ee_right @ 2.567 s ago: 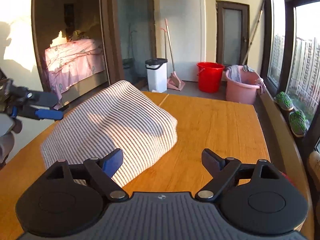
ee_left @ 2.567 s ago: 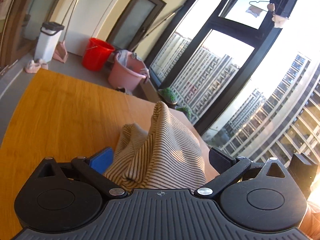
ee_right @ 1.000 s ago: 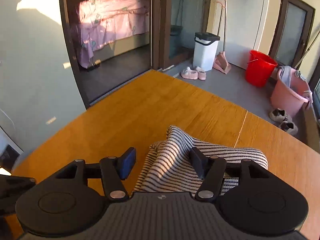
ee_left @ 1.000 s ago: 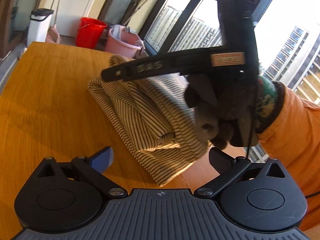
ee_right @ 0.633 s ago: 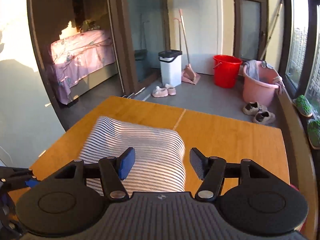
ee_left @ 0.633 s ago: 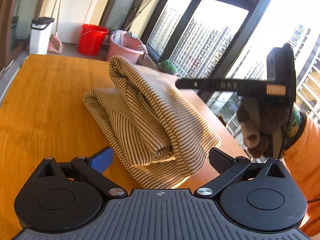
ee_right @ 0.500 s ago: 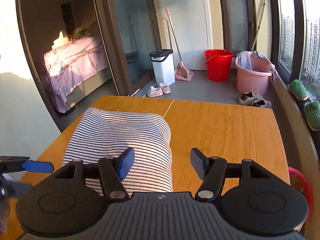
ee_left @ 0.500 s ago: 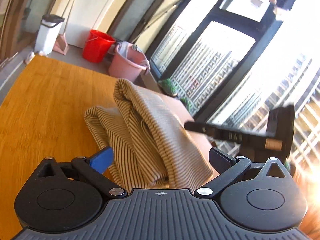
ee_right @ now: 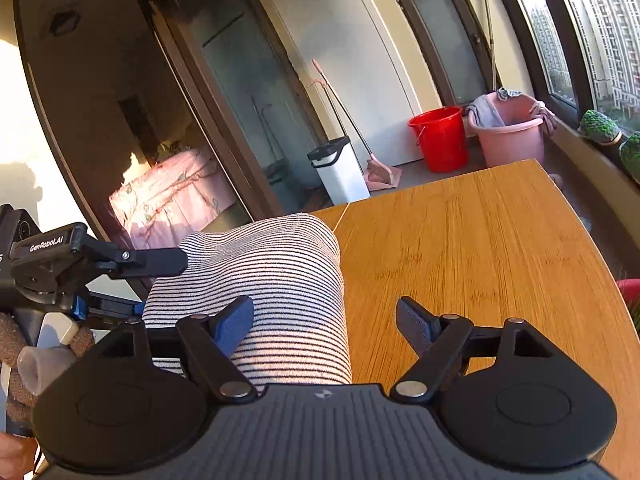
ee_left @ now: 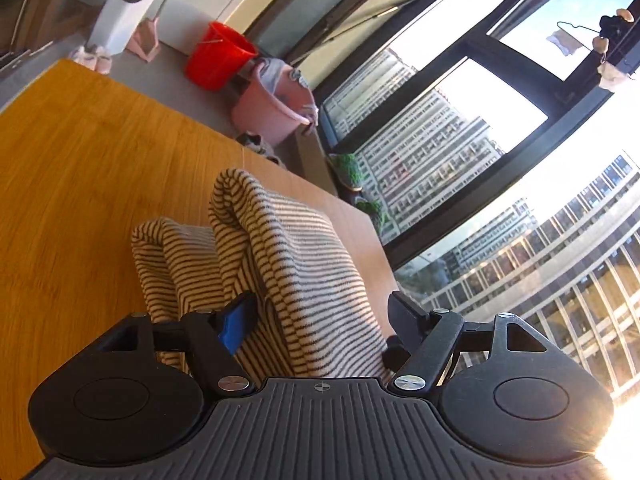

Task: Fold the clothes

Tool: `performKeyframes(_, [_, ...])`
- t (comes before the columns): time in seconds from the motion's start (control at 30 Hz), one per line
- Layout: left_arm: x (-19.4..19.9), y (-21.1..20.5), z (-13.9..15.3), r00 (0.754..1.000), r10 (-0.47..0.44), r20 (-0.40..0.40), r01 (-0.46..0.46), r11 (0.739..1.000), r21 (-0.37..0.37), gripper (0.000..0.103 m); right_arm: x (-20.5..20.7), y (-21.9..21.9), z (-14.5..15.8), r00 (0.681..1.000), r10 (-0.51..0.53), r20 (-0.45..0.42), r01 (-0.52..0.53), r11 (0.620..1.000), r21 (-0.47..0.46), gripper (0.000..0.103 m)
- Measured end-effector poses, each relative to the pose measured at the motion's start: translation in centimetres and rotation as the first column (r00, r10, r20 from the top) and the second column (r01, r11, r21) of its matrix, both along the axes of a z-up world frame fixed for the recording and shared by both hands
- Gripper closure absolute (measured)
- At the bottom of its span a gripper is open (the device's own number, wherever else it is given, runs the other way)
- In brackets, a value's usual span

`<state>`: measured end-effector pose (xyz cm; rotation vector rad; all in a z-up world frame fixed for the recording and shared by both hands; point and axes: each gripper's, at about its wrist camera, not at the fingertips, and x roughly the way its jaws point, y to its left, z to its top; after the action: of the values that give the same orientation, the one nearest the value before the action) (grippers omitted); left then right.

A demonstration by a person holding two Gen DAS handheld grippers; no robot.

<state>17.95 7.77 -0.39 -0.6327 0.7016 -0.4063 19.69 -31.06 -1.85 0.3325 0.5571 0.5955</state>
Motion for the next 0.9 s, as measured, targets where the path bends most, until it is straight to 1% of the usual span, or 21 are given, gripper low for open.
performKeyframes(0.07, [-0.2, 0.4, 0.7, 0.997, 0.057, 0.046, -0.059, 0.998, 0.036, 0.014, -0.1, -0.5, -0.3, 1.000, 0.008, 0.007, -0.008, 0.999, 0.032, 0.021])
performKeyframes(0.1, [0.0, 0.4, 0.9, 0.996, 0.066, 0.051, -0.069, 0.996, 0.052, 0.009, 0.0, -0.7, -0.4, 1.000, 0.013, 0.010, -0.014, 0.999, 0.047, 0.020])
performKeyframes(0.13, [0.5, 0.3, 0.9, 0.997, 0.062, 0.040, -0.065, 0.996, 0.064, 0.007, 0.0, -0.8, -0.5, 1.000, 0.017, 0.008, -0.017, 0.998, 0.058, 0.020])
performKeyframes(0.23, [2.0, -0.4, 0.2, 0.999, 0.044, -0.006, -0.044, 0.994, 0.098, 0.006, 0.1, -1.2, -0.8, 1.000, 0.021, 0.003, -0.021, 0.997, 0.081, 0.019])
performKeyframes(0.3, [2.2, -0.9, -0.4, 0.999, 0.036, -0.014, -0.034, 0.994, 0.100, 0.007, 0.1, -1.4, -0.9, 1.000, 0.022, 0.004, -0.023, 0.996, 0.091, 0.018])
performKeyframes(0.37, [1.9, -1.6, -0.6, 1.000, 0.012, -0.002, -0.011, 0.995, 0.095, 0.017, 0.1, -1.5, -0.9, 1.000, 0.022, 0.006, -0.022, 0.995, 0.100, 0.015])
performKeyframes(0.47, [0.7, -3.0, -0.4, 0.999, -0.033, 0.042, 0.026, 0.986, 0.162, 0.036, 0.2, -1.7, -1.0, 1.000, 0.021, 0.000, -0.021, 0.993, 0.114, 0.013])
performKeyframes(0.53, [0.2, -3.2, -0.4, 0.998, -0.053, 0.044, 0.046, 0.987, 0.154, 0.058, 0.1, -1.7, -1.1, 1.000, 0.018, -0.005, -0.018, 0.992, 0.123, 0.012])
performKeyframes(0.6, [-0.3, -3.0, -0.1, 0.997, -0.063, 0.051, 0.056, 0.990, 0.132, 0.070, 0.2, -1.8, -1.2, 1.000, 0.016, -0.009, -0.015, 0.991, 0.130, 0.012])
performKeyframes(0.67, [-0.9, -2.5, 1.0, 0.994, -0.068, 0.084, 0.058, 0.993, 0.106, 0.072, 0.2, -1.9, -1.2, 1.000, 0.014, -0.012, -0.013, 0.991, 0.135, 0.012])
performKeyframes(0.73, [-2.0, -2.3, 2.4, 0.987, -0.083, 0.136, 0.068, 0.991, 0.112, 0.073, 0.2, -2.0, -1.3, 1.000, 0.012, -0.014, -0.010, 0.990, 0.140, 0.011])
performKeyframes(0.77, [-2.4, -2.2, 2.7, 0.985, -0.085, 0.150, 0.068, 0.991, 0.119, 0.073, 0.2, -2.1, -1.3, 1.000, 0.011, -0.016, -0.009, 0.990, 0.142, 0.011])
performKeyframes(0.83, [-2.7, -1.6, 2.3, 0.987, -0.069, 0.142, 0.050, 0.990, 0.134, 0.072, 0.2, -2.1, -1.3, 1.000, 0.013, -0.015, -0.011, 0.990, 0.143, 0.008])
performKeyframes(0.9, [-2.7, -0.6, 0.8, 0.995, -0.027, 0.095, 0.014, 0.990, 0.139, 0.072, 0.1, -2.0, -1.4, 1.000, 0.015, -0.014, -0.012, 0.990, 0.143, 0.008])
